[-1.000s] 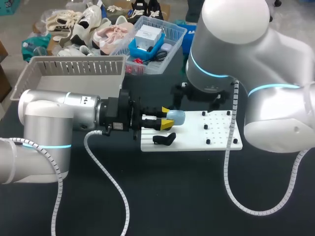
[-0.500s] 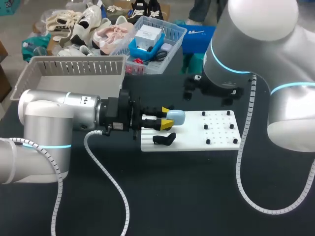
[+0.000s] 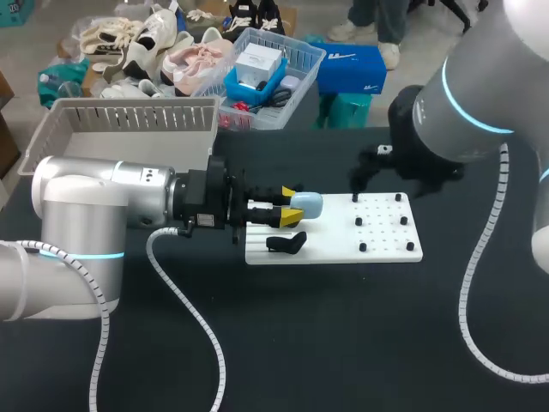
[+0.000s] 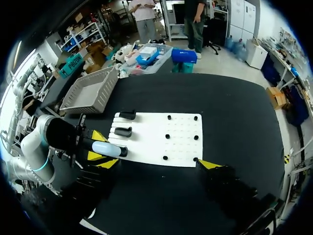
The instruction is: Pick up each earbud case from the left stands, insert the matching earbuds, close the lid, and place the case in the box.
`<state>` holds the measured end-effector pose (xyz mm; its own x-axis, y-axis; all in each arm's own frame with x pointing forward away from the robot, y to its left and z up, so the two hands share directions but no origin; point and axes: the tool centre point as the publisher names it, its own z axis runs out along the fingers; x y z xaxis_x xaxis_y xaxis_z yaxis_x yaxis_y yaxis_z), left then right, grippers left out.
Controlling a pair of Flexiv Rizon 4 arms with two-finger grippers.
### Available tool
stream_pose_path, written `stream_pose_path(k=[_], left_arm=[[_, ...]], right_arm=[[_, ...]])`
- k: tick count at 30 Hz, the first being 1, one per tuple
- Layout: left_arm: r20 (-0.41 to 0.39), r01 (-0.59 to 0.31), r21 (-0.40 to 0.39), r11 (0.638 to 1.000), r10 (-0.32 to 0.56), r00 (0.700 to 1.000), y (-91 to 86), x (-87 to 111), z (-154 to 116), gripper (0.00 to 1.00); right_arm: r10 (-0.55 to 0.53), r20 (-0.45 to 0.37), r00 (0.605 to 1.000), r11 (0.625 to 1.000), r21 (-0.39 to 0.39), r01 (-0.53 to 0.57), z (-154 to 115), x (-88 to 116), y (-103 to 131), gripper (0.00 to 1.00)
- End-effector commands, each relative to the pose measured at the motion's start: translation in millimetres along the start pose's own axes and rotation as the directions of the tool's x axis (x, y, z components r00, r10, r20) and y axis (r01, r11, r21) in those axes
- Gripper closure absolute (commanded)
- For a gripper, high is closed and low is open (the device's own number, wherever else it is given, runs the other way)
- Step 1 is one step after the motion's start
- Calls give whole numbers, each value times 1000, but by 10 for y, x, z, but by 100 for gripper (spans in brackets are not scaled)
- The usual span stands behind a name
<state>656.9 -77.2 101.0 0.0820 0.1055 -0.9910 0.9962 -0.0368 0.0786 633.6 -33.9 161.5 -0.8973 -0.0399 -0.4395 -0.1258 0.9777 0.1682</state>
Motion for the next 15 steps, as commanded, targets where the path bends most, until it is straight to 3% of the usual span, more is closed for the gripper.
stream_pose_path(k=[1, 15], left_arm=[[0, -2, -6, 1000, 2, 1000, -15, -1, 0, 100], [0, -2, -6, 1000, 2, 1000, -15, -1, 0, 100]], right_arm=[[-34, -8, 999, 999, -39, 33, -140, 53, -179, 0], [-138, -15, 990, 989, -62, 137, -268, 193, -620, 0]])
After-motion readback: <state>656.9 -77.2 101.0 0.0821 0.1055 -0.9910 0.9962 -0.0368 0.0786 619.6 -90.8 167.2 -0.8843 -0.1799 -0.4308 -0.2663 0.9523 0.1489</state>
